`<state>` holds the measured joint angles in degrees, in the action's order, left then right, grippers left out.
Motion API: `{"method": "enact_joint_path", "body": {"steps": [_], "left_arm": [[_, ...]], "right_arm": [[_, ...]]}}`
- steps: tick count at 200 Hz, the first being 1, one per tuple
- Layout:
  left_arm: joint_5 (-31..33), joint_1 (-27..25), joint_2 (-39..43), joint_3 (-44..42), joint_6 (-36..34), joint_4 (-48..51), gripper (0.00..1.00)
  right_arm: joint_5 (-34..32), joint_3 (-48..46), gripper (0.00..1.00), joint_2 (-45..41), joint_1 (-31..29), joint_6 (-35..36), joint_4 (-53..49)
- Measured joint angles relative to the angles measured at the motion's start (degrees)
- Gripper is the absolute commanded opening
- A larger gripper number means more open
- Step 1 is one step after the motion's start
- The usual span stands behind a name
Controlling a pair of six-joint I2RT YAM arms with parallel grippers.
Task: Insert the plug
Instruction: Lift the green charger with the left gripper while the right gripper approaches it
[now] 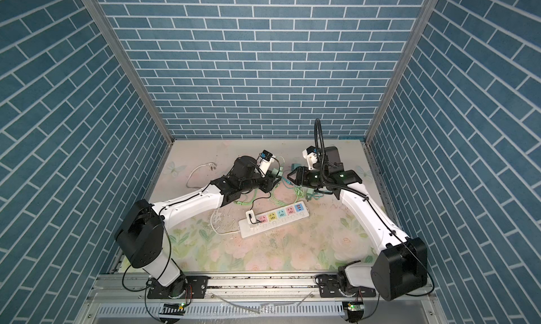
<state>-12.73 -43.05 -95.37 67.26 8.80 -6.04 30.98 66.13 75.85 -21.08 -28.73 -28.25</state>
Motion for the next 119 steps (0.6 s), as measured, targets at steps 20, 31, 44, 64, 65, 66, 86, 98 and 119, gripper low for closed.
{"method": "enact_joint_path", "body": {"steps": [20, 31, 44, 64, 65, 66, 86, 98, 119], "left_arm": [[0.0, -1.6, 0.0, 0.0, -1.5, -0.4, 0.37], [0.4, -2.4, 0.0, 0.0, -2.3, -0.6, 0.37], [0.7, -3.0, 0.0, 0.0, -3.0, -1.0, 0.37], [1.1, -3.4, 0.0, 0.0, -3.7, -1.9, 0.37], [1.1, -3.4, 0.0, 0.0, -3.8, -1.9, 0.37], [1.1, -3.4, 0.0, 0.0, -3.8, -2.0, 0.37], [1.1, -3.5, 0.0, 0.0, -4.4, -2.5, 0.37], [1.1, -3.6, 0.0, 0.0, -4.8, -2.5, 0.37], [1.2, -3.8, 0.0, 0.0, -5.2, -2.6, 0.37]], "right_arm": [[0.5, 0.0, 0.56, 0.0, 0.0, 0.0, -0.1], [0.8, 0.0, 0.56, 0.1, 0.0, -0.1, -0.2], [1.5, 0.1, 0.56, 0.2, 0.0, -0.7, -0.2], [2.3, 0.1, 0.56, 0.7, 0.0, -1.0, -0.2], [2.3, 0.1, 0.56, 0.7, 0.0, -1.0, -0.2], [2.3, 0.1, 0.56, 0.8, 0.0, -1.0, -0.2], [2.9, 0.1, 0.56, 1.6, 0.0, -1.0, -0.2], [3.2, 0.3, 0.56, 2.1, 0.0, -1.1, -0.1], [3.5, 0.4, 0.56, 2.4, 0.0, -1.5, 0.0]]}}
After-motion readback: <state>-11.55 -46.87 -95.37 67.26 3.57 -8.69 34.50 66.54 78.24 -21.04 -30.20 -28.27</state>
